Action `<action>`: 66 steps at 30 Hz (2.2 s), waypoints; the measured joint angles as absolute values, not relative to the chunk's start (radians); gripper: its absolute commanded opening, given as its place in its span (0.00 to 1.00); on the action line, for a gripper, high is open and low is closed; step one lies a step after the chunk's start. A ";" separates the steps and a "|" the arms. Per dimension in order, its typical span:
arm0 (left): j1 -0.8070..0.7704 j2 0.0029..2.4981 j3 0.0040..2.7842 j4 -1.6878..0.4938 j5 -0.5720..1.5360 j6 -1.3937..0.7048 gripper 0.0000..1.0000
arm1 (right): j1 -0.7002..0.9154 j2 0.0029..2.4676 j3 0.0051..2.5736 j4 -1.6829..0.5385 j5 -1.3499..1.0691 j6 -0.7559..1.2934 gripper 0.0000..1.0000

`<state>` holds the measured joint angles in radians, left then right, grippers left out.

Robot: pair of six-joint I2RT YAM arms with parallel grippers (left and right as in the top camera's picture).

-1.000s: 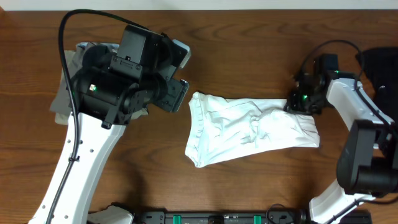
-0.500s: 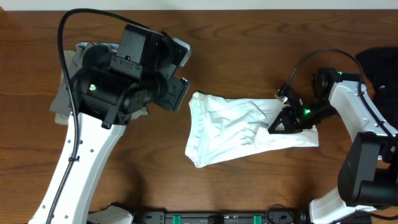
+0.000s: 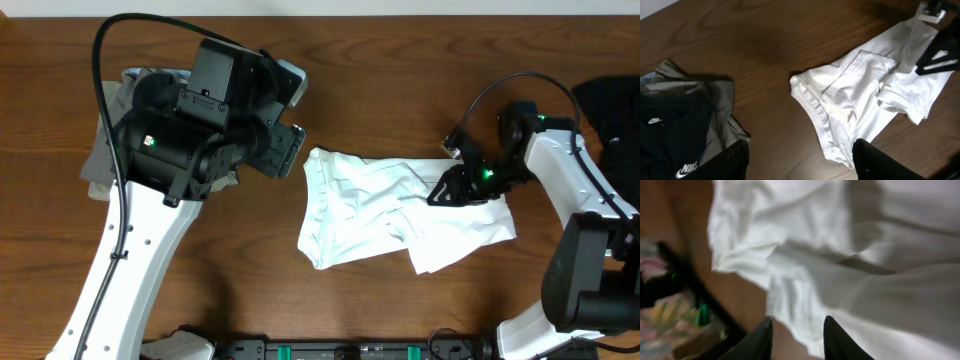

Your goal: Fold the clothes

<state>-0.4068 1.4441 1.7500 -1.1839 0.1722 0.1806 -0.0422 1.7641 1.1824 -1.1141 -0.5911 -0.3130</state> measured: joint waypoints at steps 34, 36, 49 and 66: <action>-0.406 1.444 1.750 -1.166 0.172 0.181 0.78 | 0.196 1.688 1.153 -0.854 -0.324 -0.231 0.01; -0.407 1.444 1.750 -1.166 0.172 0.181 0.78 | 0.187 1.665 1.170 -0.828 -0.338 -0.230 0.01; -0.407 1.444 1.750 -1.165 0.172 0.181 0.78 | 0.129 1.714 1.179 -0.687 -0.342 -0.152 0.01; -0.407 1.444 1.750 -1.167 0.172 0.181 0.78 | 0.020 1.754 1.179 -0.699 -0.463 -0.042 0.63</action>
